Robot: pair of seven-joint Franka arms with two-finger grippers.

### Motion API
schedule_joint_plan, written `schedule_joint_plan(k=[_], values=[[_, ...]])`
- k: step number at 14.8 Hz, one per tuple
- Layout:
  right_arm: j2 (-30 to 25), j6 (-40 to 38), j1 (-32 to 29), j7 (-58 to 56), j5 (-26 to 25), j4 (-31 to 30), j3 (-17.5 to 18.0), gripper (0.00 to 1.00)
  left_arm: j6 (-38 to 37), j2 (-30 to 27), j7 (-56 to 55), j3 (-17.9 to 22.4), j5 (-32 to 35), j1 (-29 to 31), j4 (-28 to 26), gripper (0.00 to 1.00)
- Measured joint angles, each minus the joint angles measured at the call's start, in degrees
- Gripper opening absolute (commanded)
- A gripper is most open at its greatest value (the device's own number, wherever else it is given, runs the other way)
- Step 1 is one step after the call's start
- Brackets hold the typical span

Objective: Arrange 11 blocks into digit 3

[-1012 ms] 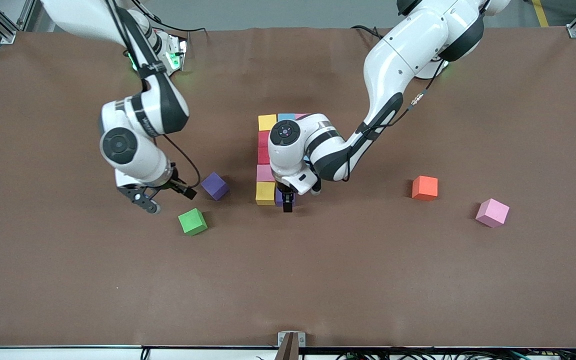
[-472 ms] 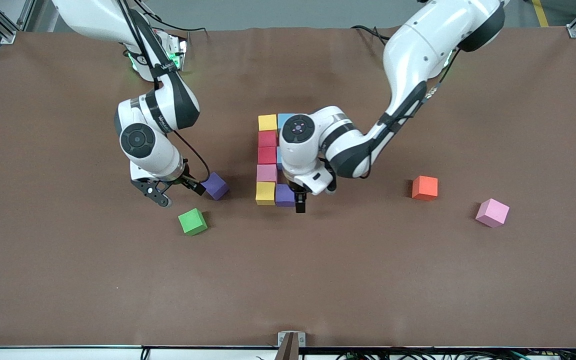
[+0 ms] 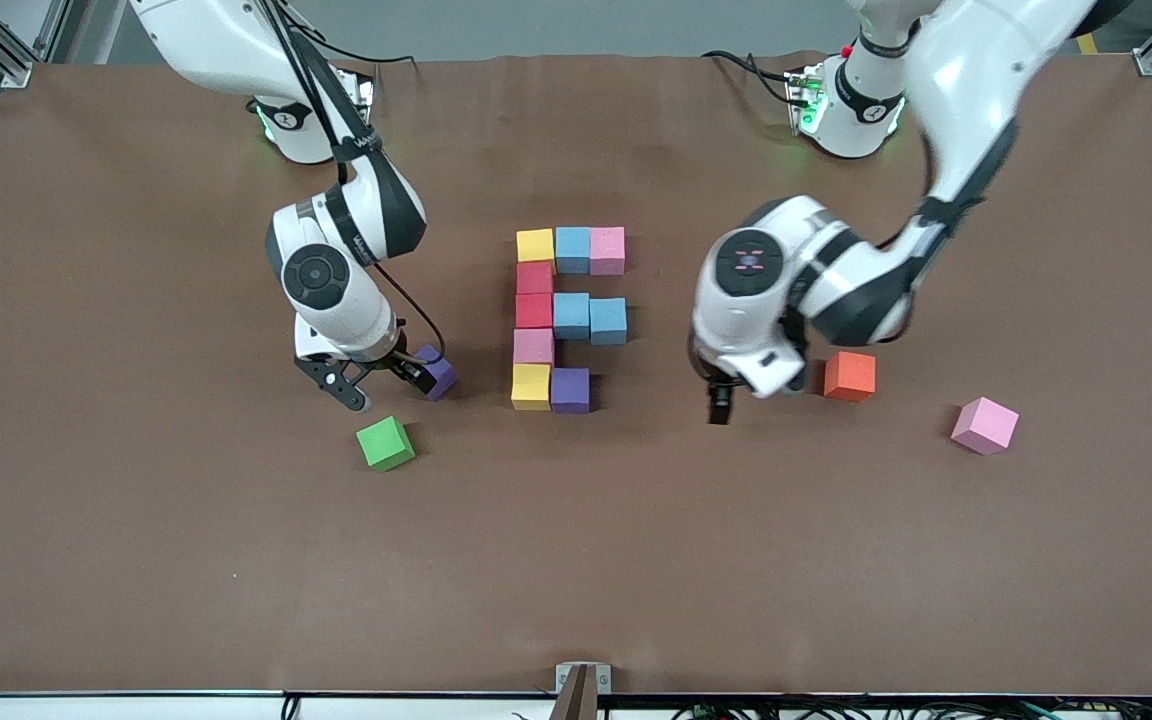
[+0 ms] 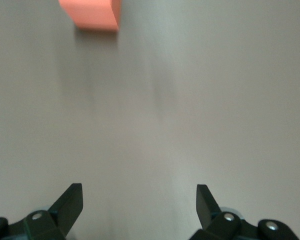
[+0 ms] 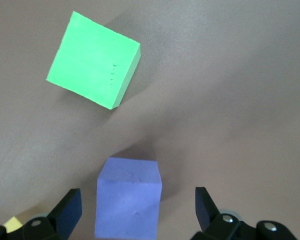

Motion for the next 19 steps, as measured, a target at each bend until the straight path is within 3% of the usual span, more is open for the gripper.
schedule_joint_plan(k=[3,5,9,10,11,14,15,19], values=[[1.7,5.2,0.1,0.9,0.0,-2.0,0.0,1.0,0.9,-1.7,4.5,-11.4,2.2,19.6,-8.8,1.0],[2.6,6.7,0.7,1.8,0.0,-2.5,0.1,1.0,3.8,-1.7,6.0,-16.6,6.2,30.5,-14.1,1.0],[3.3,8.2,1.8,3.5,0.0,-2.6,0.1,0.9,11.8,-1.6,6.5,-17.7,13.1,39.7,-22.6,1.0],[3.5,8.6,2.0,4.1,0.0,-2.6,0.1,0.82,13.6,-1.6,6.4,-17.7,14.8,40.7,-24.2,1.0],[3.7,8.8,2.3,4.5,0.0,-2.6,0.1,0.66,15.1,-1.5,6.4,-17.7,16.1,41.5,-25.6,1.0],[3.9,8.9,2.9,5.4,0.0,-2.6,0.1,0.06,18.0,-1.2,6.4,-17.6,17.6,43.2,-28.2,1.0],[3.9,8.9,2.9,5.4,0.0,-2.6,0.1,0.02,18.8,-1.0,6.4,-17.5,18.2,43.6,-28.7,1.0],[3.9,8.6,2.9,5.8,0.0,-1.9,0.1,0.0,19.5,0.8,6.4,-16.9,21.8,43.9,-29.0,1.0]])
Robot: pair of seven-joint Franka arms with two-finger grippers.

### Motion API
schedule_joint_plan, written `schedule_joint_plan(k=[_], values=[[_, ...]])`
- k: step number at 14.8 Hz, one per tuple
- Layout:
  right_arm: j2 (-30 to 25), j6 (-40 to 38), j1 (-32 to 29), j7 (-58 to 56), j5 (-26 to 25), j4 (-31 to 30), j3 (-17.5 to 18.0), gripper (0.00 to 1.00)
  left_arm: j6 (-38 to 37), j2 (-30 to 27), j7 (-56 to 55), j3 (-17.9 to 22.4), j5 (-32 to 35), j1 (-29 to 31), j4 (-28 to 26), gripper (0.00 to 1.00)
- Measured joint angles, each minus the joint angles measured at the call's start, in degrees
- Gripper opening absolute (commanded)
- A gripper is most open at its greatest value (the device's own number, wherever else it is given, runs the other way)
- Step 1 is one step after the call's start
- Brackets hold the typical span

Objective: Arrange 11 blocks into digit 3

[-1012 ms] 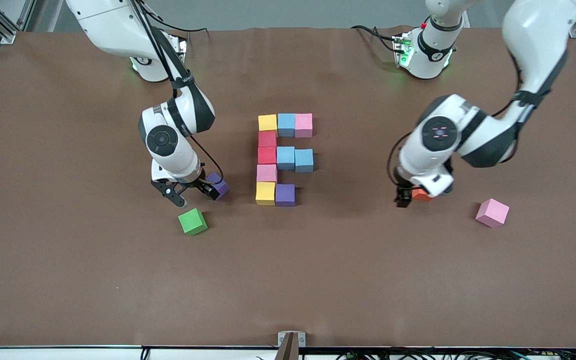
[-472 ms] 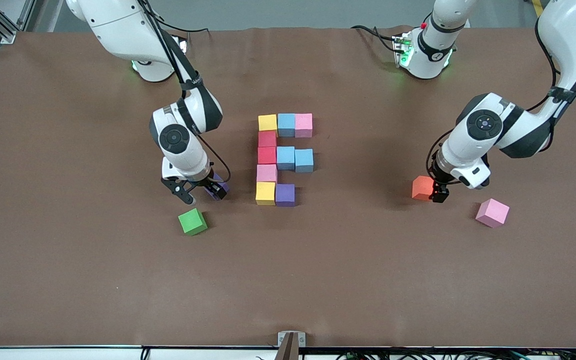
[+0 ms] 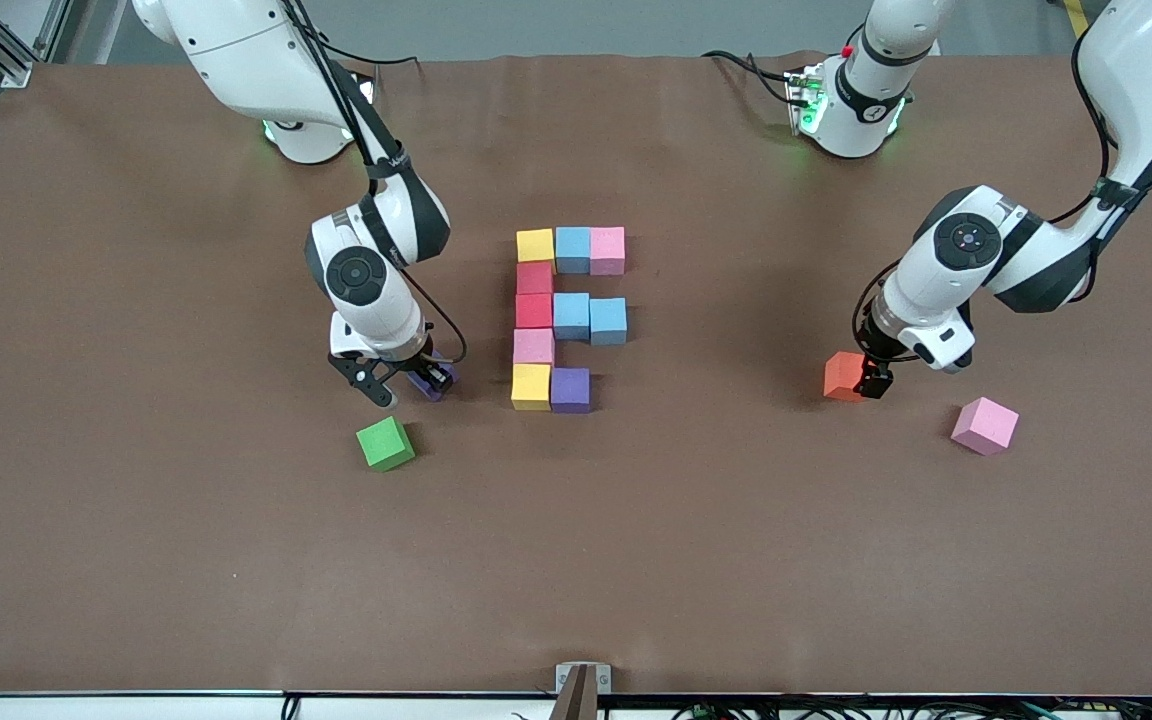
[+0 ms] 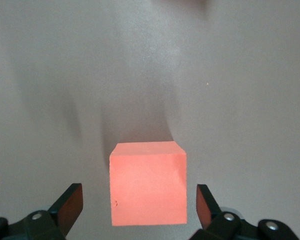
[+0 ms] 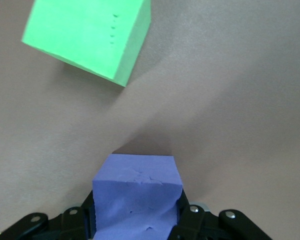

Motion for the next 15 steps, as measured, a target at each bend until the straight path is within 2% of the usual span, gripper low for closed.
schedule_joint_plan(k=[2,6,8,11,15], values=[[-0.1,-3.8,0.1,1.9,0.0,2.6,0.0,0.0,0.5,1.3,-0.1,0.6,1.9,0.0,0.0,1.0],[-0.4,-13.6,1.4,10.3,0.2,11.9,0.1,0.0,1.0,4.1,-0.1,1.3,3.9,0.1,0.6,1.0],[-0.4,-14.7,2.5,16.2,0.9,15.3,0.2,0.0,1.0,4.8,-0.1,1.3,4.2,0.1,1.0,1.0],[0.2,-17.1,4.9,24.3,5.0,19.7,0.3,0.0,1.0,5.1,-0.1,1.3,4.2,0.1,1.3,1.0],[6.7,-26.3,8.3,41.6,6.1,33.6,0.4,0.0,1.0,5.1,-0.1,1.3,4.2,0.1,1.8,1.0]])
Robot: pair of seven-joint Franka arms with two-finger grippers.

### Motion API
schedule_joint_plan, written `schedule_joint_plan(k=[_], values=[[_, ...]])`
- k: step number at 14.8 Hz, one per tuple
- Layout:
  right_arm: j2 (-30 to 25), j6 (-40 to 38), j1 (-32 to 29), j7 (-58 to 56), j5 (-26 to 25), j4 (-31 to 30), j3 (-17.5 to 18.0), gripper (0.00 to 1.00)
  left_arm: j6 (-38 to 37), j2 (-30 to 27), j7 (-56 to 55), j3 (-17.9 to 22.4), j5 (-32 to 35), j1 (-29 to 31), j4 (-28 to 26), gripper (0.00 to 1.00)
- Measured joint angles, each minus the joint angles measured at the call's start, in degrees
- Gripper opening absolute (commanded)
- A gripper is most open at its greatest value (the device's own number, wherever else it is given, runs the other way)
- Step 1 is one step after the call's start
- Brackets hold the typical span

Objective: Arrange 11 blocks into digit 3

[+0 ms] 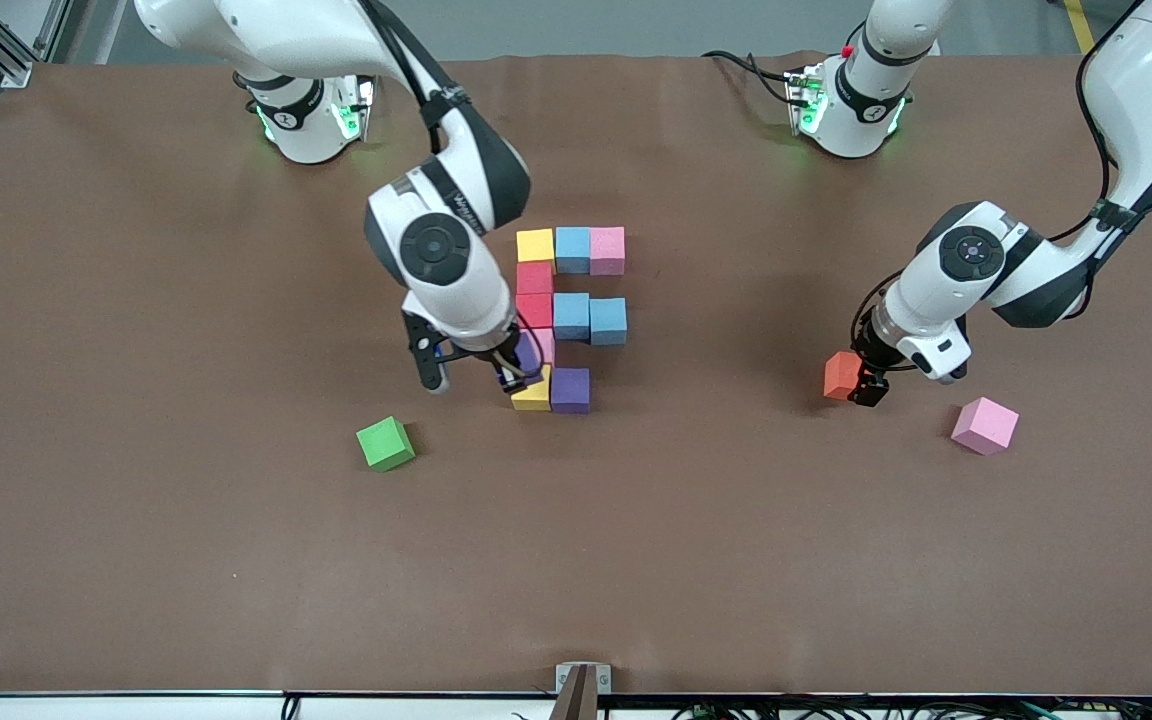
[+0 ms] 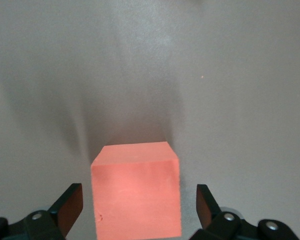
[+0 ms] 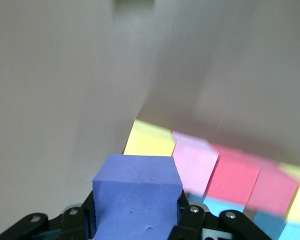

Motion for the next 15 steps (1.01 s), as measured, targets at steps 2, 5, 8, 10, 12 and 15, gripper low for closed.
schedule_joint_plan(k=[2,5,8,10,12,15], values=[[4.2,-0.9,1.5,6.5,0.0,6.1,0.0,0.0,0.0,0.0,0.0,-0.2,0.0,0.0,0.6,1.0],[9.7,-1.3,4.1,16.7,-0.3,13.5,-0.1,0.0,-2.7,0.0,-0.3,-2.3,-1.2,0.0,3.1,1.0],[16.1,-2.8,5.9,23.5,-1.2,21.6,-0.4,0.0,-8.6,0.0,-0.4,-6.4,-4.0,-0.2,8.5,1.0],[19.9,-3.3,6.3,24.7,-1.2,25.5,-0.5,0.0,-11.6,0.0,-0.2,-7.7,-5.4,-2.0,13.1,1.0],[22.4,-3.3,6.6,25.6,-1.2,27.7,-0.6,0.0,-14.0,0.0,0.5,-7.7,-5.9,-5.2,17.5,1.0],[24.6,-3.2,7.1,27.1,-1.2,30.1,-1.0,0.0,-17.4,0.6,4.5,-7.0,-6.2,-9.6,23.4,1.0]])
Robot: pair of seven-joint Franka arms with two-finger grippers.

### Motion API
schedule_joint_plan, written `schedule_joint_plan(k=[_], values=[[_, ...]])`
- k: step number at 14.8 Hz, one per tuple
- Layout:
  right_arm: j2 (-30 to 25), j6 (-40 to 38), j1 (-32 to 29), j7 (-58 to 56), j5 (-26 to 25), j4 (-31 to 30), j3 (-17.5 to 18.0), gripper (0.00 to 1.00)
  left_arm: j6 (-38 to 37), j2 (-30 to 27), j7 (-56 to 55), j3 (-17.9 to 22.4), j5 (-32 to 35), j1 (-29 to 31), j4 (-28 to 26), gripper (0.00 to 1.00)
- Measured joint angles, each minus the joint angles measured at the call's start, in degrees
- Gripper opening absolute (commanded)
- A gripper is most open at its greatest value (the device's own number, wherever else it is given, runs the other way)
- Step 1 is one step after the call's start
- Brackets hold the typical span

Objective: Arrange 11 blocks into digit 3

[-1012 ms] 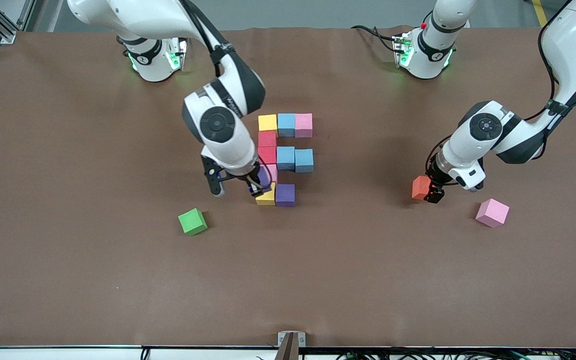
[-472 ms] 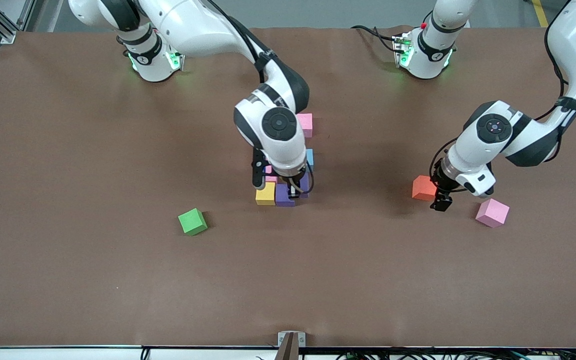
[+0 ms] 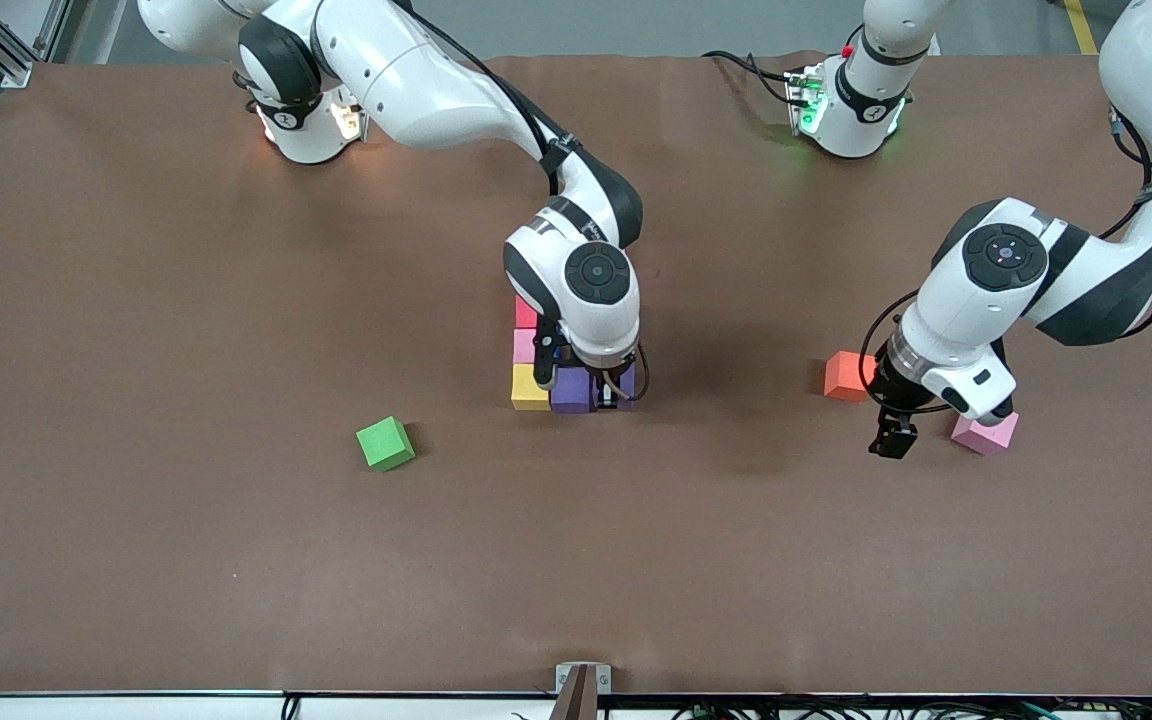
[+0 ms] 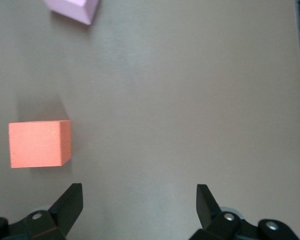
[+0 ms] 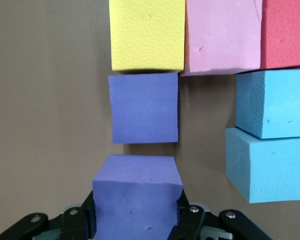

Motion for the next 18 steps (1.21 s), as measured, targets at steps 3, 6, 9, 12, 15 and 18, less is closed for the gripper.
schedule_joint_plan(k=[3,6,9,12,15,18], values=[[1.4,0.5,0.3,0.9,0.0,1.6,-0.2,0.0,-1.1,1.8,8.1,1.7,-0.1,-3.0,4.8,1.0],[1.9,0.6,0.5,1.2,0.0,1.8,-0.4,0.0,-1.1,2.9,19.2,5.2,-0.1,-6.9,8.9,1.0],[2.2,0.6,1.5,1.9,0.0,1.8,-1.5,0.0,-1.2,3.2,30.0,7.1,-1.4,-9.3,12.1,1.0],[3.2,0.5,2.0,2.3,0.0,1.8,-2.2,0.0,-1.4,3.2,40.3,8.2,-3.7,-9.4,13.7,1.0],[4.1,0.5,2.4,2.3,0.0,1.8,-2.9,0.0,-2.7,3.2,49.4,8.5,-4.2,-8.6,14.2,0.99],[4.4,0.5,2.5,2.3,-0.9,1.9,-3.1,0.0,-7.0,3.2,62.1,8.5,-4.2,-7.3,14.6,0.99]])
